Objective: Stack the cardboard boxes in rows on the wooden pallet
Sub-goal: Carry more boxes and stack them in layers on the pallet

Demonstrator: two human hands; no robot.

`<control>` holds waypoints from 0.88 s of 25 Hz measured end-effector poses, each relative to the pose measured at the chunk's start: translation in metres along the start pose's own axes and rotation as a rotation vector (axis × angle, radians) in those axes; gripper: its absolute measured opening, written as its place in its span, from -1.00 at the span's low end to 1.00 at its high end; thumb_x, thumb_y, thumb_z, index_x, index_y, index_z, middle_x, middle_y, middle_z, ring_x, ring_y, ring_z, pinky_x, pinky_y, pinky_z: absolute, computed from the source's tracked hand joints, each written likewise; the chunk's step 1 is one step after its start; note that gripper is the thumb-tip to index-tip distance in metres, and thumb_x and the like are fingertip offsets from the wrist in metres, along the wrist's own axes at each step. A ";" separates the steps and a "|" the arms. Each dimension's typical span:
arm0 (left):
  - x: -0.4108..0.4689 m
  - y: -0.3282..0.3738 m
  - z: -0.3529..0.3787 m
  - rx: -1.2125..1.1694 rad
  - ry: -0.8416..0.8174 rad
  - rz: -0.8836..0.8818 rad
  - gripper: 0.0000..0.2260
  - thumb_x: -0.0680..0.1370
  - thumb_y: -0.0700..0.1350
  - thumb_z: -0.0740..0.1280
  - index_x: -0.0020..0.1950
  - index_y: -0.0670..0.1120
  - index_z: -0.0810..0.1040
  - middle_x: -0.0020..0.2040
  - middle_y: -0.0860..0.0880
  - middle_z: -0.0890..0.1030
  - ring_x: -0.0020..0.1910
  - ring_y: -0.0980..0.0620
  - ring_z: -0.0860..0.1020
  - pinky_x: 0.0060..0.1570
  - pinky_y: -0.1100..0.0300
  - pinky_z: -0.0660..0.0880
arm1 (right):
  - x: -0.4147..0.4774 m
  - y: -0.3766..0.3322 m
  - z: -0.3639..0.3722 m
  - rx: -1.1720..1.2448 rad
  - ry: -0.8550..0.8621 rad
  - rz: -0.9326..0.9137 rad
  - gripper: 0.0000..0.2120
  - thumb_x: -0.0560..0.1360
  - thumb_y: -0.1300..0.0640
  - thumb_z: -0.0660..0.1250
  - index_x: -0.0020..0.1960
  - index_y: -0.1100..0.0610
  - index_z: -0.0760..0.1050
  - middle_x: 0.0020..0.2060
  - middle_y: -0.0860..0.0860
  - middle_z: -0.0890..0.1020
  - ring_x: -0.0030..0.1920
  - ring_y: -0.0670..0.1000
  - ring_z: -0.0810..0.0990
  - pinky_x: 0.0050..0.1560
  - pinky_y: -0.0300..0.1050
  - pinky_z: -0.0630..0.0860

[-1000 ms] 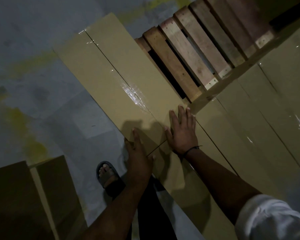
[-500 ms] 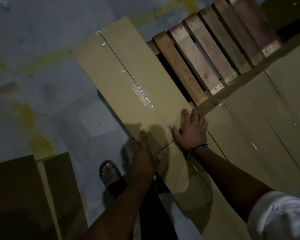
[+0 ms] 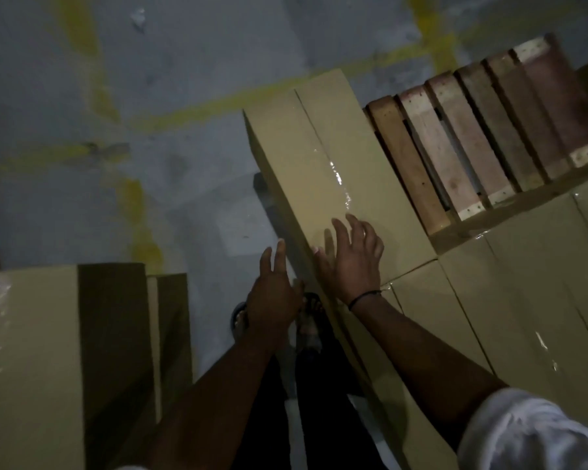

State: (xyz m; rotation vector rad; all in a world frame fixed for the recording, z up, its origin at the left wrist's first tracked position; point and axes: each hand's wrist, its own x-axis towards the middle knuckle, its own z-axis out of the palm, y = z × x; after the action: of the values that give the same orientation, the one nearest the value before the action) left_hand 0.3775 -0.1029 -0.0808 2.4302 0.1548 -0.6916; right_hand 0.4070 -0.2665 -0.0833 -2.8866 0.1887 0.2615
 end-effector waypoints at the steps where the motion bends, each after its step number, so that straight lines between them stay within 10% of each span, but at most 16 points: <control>1: -0.005 -0.003 -0.014 -0.016 0.005 -0.029 -0.27 0.62 0.10 0.32 0.66 0.08 -0.04 0.64 -0.02 0.06 0.18 -0.09 0.59 0.04 0.05 0.57 | 0.000 -0.014 -0.007 0.011 -0.013 -0.018 -0.42 0.57 -0.24 0.18 0.45 0.08 0.35 0.47 0.14 0.33 0.45 0.22 0.25 0.37 0.22 0.22; 11: -0.103 -0.044 -0.160 -0.031 0.338 -0.106 -0.53 0.55 0.07 0.33 0.40 -0.12 0.52 0.26 -0.15 0.61 0.18 -0.19 0.60 0.12 0.01 0.55 | -0.028 -0.170 -0.079 0.166 -0.204 -0.368 -0.45 0.58 -0.24 0.16 0.45 0.04 0.35 0.38 0.06 0.44 0.38 0.16 0.34 0.31 0.16 0.32; 22: -0.236 -0.269 -0.231 0.033 0.390 -0.564 -0.58 0.54 0.06 0.35 0.39 0.05 0.47 0.34 -0.04 0.51 0.19 -0.14 0.56 0.10 0.00 0.54 | -0.153 -0.333 0.000 0.405 -0.350 -0.364 -0.41 0.56 -0.20 0.22 0.44 0.16 0.39 0.35 0.16 0.46 0.29 0.24 0.44 0.24 0.19 0.46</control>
State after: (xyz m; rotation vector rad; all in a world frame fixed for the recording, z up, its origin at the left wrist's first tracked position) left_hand 0.2062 0.2617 0.0584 2.5389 1.0177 -0.4354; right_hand 0.3073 0.0702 0.0196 -2.3688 -0.3080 0.5754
